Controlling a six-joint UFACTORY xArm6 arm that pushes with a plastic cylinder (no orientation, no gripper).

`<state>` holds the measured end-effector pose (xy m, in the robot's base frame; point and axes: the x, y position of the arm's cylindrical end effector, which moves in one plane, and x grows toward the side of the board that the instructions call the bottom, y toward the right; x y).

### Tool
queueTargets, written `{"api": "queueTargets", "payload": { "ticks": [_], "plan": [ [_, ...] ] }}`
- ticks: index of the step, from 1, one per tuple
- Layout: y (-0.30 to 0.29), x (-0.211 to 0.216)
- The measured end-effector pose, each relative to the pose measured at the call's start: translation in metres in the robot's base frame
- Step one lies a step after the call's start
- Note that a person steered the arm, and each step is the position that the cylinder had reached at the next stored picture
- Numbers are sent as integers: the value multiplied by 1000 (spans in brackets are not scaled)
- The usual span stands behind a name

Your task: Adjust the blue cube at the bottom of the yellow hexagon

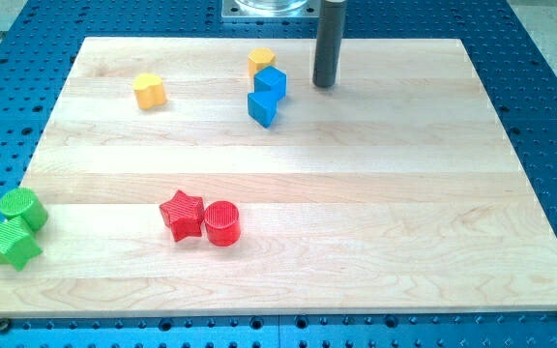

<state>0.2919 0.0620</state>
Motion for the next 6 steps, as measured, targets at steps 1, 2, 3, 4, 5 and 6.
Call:
{"api": "queueTargets", "payload": {
  "ticks": [1, 2, 3, 4, 5, 6],
  "plan": [
    [-21, 8],
    [-37, 8],
    [-51, 8],
    [-49, 5],
    [-9, -46],
    [-21, -99]
  ]
}}
